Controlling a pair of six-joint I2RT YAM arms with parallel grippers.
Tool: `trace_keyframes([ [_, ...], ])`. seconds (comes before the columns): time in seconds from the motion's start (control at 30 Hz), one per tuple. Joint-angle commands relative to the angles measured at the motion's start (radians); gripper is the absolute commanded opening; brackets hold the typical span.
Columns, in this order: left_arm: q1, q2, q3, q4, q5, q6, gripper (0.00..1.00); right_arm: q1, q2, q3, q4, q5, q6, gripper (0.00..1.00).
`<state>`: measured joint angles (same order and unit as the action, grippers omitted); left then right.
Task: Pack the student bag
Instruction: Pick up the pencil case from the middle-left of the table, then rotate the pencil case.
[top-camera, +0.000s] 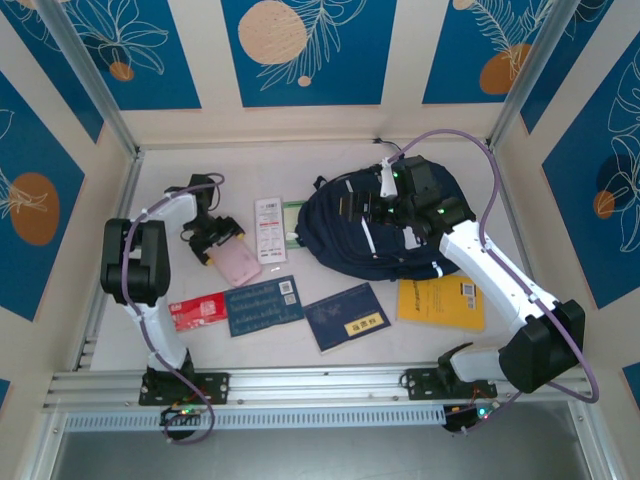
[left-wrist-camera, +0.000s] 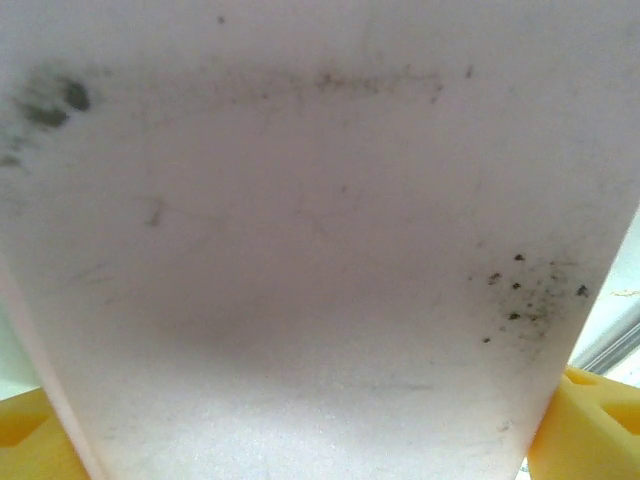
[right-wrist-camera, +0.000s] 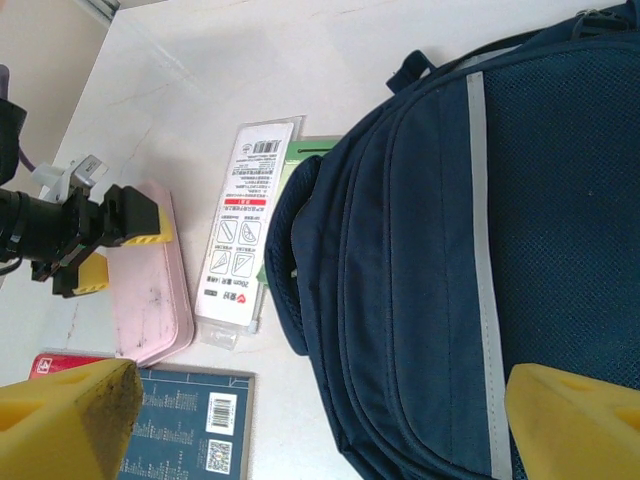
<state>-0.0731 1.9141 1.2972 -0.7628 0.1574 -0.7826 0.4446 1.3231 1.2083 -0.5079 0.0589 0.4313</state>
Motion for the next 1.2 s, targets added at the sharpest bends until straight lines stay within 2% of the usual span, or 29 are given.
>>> trace_keyframes([
  [0.0,0.004,0.024,0.017,0.024,0.044,0.011,0.81,-0.003,-0.02,0.002,-0.005,-0.021,0.012,0.93],
  [0.1,0.004,-0.011,0.024,0.016,0.065,0.013,0.79,0.0,-0.025,0.01,-0.014,-0.037,0.013,0.93],
  [0.27,-0.004,-0.114,0.032,-0.005,0.101,0.013,0.78,0.018,-0.021,0.008,-0.001,-0.141,0.015,0.92],
  [0.4,-0.024,-0.206,0.052,-0.03,0.139,0.014,0.78,0.039,-0.015,-0.031,0.086,-0.32,0.031,0.92],
  [0.47,-0.05,-0.24,0.073,-0.047,0.153,0.022,0.78,0.044,0.01,-0.049,0.129,-0.433,0.057,0.91],
  [0.57,-0.109,-0.285,0.1,-0.067,0.174,0.025,0.78,0.069,0.075,-0.036,0.137,-0.518,0.08,0.89],
  [0.83,-0.295,-0.379,0.118,-0.035,0.235,-0.035,0.78,0.156,0.24,-0.001,0.198,-0.586,0.147,0.9],
  [0.97,-0.336,-0.393,0.114,-0.027,0.257,-0.063,0.79,0.175,0.292,0.004,0.242,-0.625,0.19,0.9],
  [1.07,-0.356,-0.401,0.11,-0.022,0.255,-0.07,0.79,0.187,0.316,0.004,0.274,-0.638,0.214,0.85],
  [1.17,-0.367,-0.403,0.104,-0.016,0.262,-0.077,0.8,0.193,0.322,-0.003,0.298,-0.627,0.239,0.68],
])
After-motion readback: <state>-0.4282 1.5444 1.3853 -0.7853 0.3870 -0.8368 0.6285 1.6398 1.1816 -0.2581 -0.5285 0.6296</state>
